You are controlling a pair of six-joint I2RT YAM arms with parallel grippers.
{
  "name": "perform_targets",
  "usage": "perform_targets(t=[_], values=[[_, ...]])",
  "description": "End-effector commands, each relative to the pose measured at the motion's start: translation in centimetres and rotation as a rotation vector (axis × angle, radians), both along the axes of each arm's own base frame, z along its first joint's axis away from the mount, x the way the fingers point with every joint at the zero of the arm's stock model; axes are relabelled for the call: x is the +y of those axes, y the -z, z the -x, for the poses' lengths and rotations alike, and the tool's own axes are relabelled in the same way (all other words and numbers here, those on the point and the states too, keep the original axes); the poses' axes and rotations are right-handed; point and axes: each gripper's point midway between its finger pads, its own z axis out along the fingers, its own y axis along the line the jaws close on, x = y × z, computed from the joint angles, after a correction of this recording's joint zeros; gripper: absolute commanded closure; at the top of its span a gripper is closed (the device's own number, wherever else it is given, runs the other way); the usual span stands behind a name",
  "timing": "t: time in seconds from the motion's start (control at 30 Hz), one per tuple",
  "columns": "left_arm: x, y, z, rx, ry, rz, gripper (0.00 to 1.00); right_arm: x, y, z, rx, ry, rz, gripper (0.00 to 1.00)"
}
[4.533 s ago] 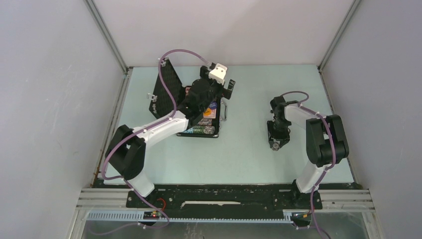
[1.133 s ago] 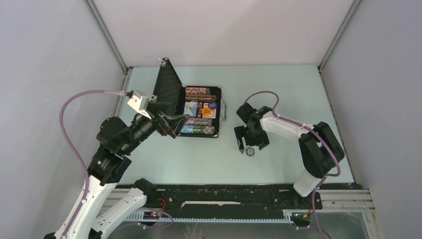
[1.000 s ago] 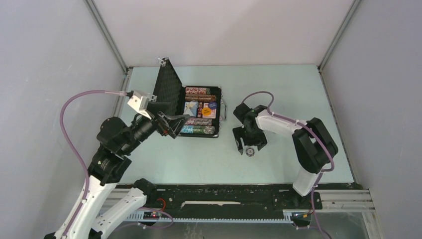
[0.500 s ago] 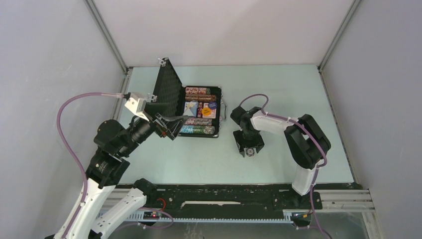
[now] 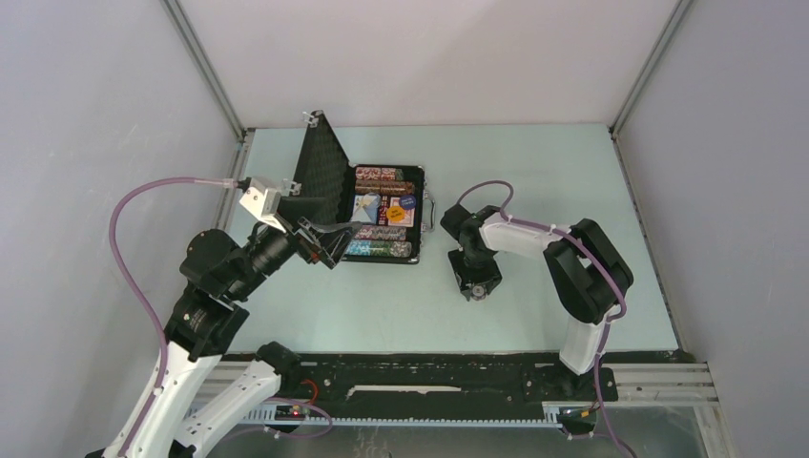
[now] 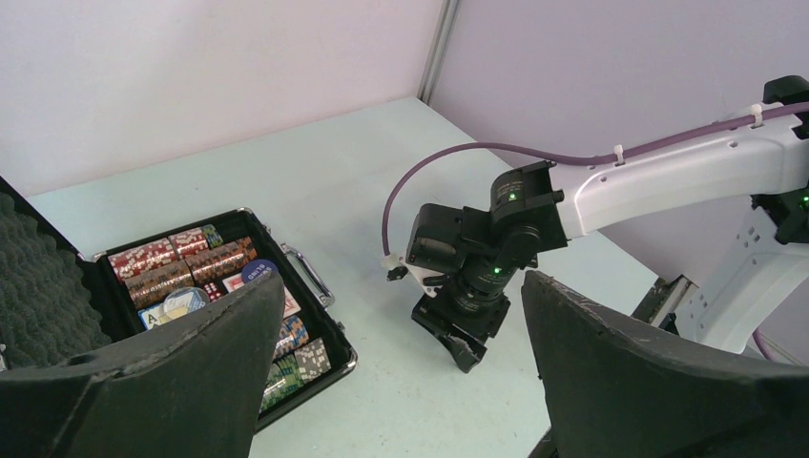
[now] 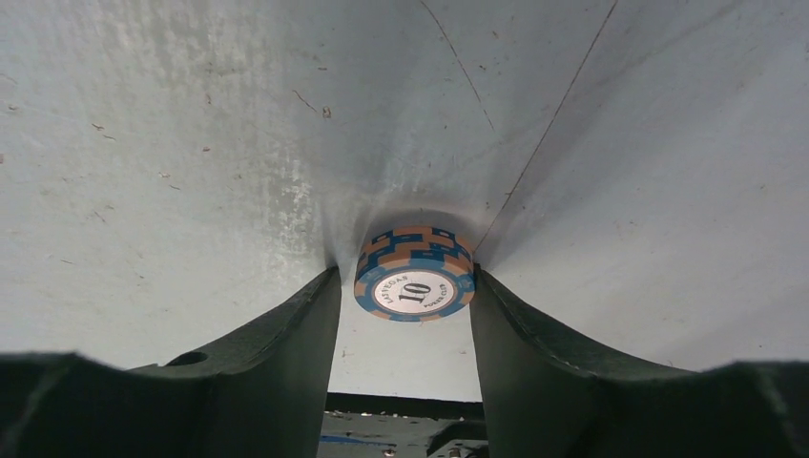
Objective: Pack up texas hold em set
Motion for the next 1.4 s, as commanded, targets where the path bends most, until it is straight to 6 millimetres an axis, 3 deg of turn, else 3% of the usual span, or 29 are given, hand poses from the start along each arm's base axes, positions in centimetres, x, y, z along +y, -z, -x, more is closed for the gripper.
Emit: perform_targets(t=[0.0, 0.4, 0.97, 1.37], values=[[0.0, 0.6, -0.4, 0.0, -0.008, -0.009, 0.0, -0.3, 0.7, -0.5, -0.028, -0.009, -0.004, 0.4], [-0.3, 1.0, -0.6, 0.018, -0.001, -0.013, 0.0, -0.4, 1.2, -0.6, -0.031, -0.017, -0.024, 0.38], [-0.5, 2.1, -1.9, 0.063, -0.019, -0.025, 0.0, 0.2, 1.8, -0.8, -0.047, -0.062, -0.023, 0.63], [-0.4, 2.9, -2.6, 0.086, -0.045, -0.035, 0.0, 0.8, 1.1, -1.1, -0.082, -0.078, -0.043, 0.75]])
